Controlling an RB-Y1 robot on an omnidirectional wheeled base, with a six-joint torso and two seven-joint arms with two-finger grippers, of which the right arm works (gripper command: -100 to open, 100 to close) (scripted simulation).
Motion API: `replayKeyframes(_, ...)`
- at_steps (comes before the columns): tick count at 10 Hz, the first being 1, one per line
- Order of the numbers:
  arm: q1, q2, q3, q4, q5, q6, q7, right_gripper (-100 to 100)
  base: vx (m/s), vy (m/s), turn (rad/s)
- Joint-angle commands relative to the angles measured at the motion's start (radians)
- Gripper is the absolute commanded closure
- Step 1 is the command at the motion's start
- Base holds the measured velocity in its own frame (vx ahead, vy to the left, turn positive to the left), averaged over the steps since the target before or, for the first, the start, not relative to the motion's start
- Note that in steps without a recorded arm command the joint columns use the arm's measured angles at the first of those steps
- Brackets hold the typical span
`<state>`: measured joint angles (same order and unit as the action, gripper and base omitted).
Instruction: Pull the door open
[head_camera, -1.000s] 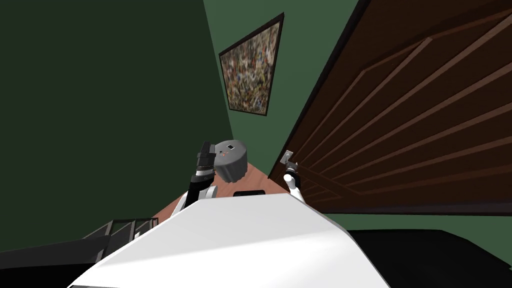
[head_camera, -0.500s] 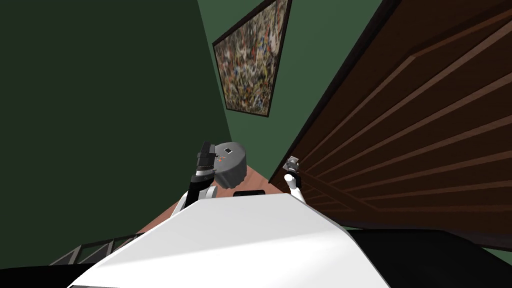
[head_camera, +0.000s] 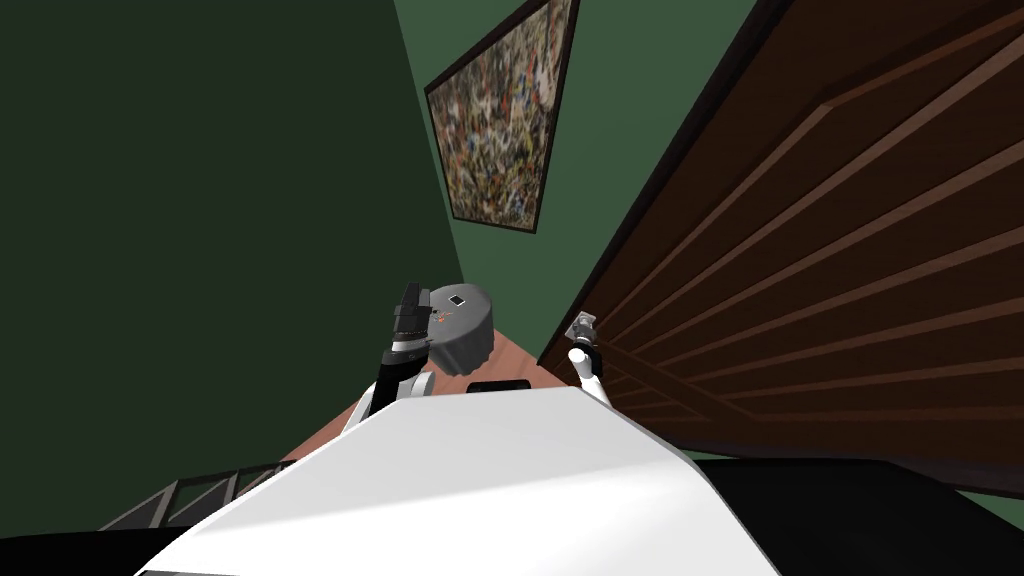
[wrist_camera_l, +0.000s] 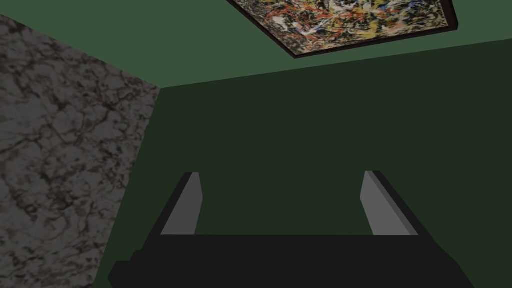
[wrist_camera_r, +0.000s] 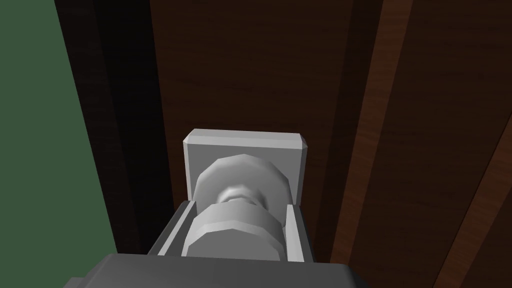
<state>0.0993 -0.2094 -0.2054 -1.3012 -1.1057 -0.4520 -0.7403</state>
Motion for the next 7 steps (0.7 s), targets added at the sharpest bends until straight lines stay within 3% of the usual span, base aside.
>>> replayKeyframes(1, 0.000, -0.001, -0.002, -0.001, -0.001, -0.002, -0.001, 100, 0.000, 0.000, 0.000)
replayKeyframes(7, 0.001, -0.003, 0.005, 0.002, 0.002, 0.002, -0.004, 100, -0.221, 0.017, 0.064)
